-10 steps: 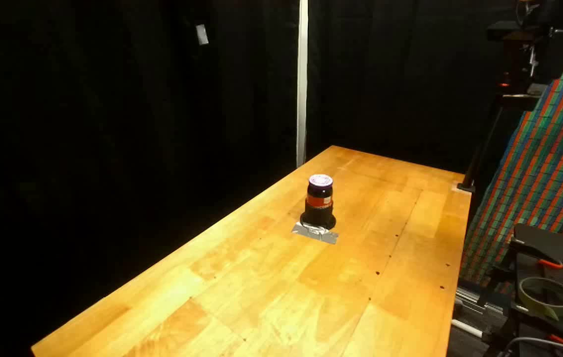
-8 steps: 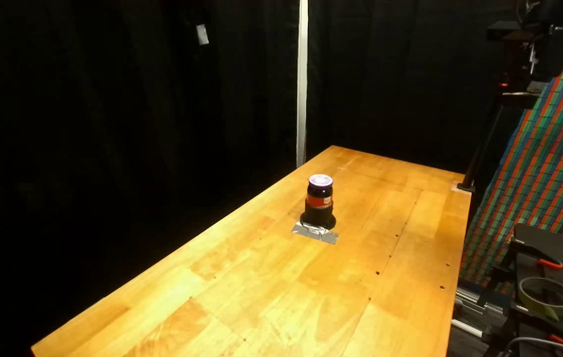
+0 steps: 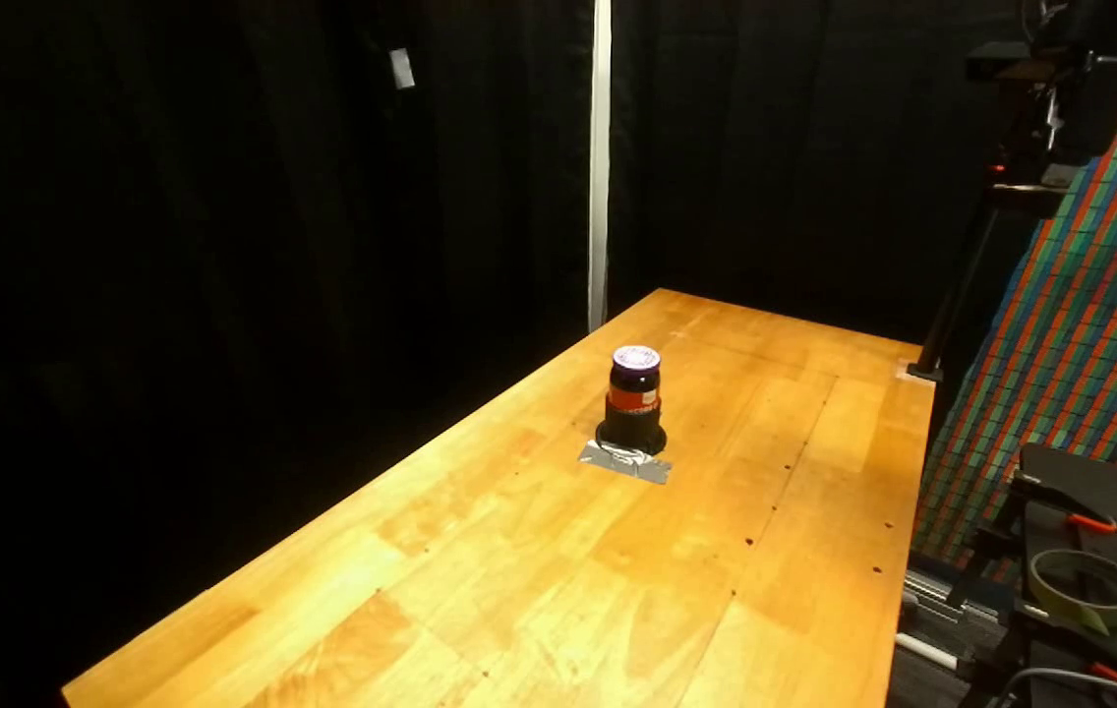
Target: Put the rubber band onto the jar.
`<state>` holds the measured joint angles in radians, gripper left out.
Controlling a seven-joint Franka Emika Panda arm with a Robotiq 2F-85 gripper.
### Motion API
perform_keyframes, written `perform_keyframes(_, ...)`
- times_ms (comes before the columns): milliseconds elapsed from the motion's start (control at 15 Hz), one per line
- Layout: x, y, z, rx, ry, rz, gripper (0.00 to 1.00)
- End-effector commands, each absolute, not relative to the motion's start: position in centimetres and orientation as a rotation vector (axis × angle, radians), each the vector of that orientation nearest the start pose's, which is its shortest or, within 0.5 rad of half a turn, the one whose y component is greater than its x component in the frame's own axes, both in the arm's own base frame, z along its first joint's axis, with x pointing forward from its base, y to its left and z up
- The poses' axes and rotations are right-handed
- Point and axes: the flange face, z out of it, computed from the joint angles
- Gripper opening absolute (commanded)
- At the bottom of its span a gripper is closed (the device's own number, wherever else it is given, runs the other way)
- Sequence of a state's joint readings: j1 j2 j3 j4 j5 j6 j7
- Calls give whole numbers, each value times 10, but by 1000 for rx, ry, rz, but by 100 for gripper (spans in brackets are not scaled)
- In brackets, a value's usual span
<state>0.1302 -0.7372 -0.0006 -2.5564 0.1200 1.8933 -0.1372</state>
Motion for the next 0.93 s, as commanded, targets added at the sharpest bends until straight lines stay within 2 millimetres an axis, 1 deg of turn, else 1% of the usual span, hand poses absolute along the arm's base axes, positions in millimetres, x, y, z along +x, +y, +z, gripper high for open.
perform_keyframes(0, 388, 97, 503, -3091, -370, -35, 100)
perform_keyframes(67, 397, 104, 499, -3115, -379, -3, 100)
perform_keyframes(200, 423, 122, 487, -3154, -398, 49, 100)
perform_keyframes(333, 459, 137, 469, -3168, -409, 11, 100)
perform_keyframes(400, 478, 142, 458, -3148, -417, -6, 100)
perform_keyframes(600, 535, 151, 423, -3132, -377, -149, 100)
perform_keyframes(733, 573, 151, 396, -3136, -369, -212, 100)
perform_keyframes(867, 603, 148, 374, -3150, -362, -292, 100)
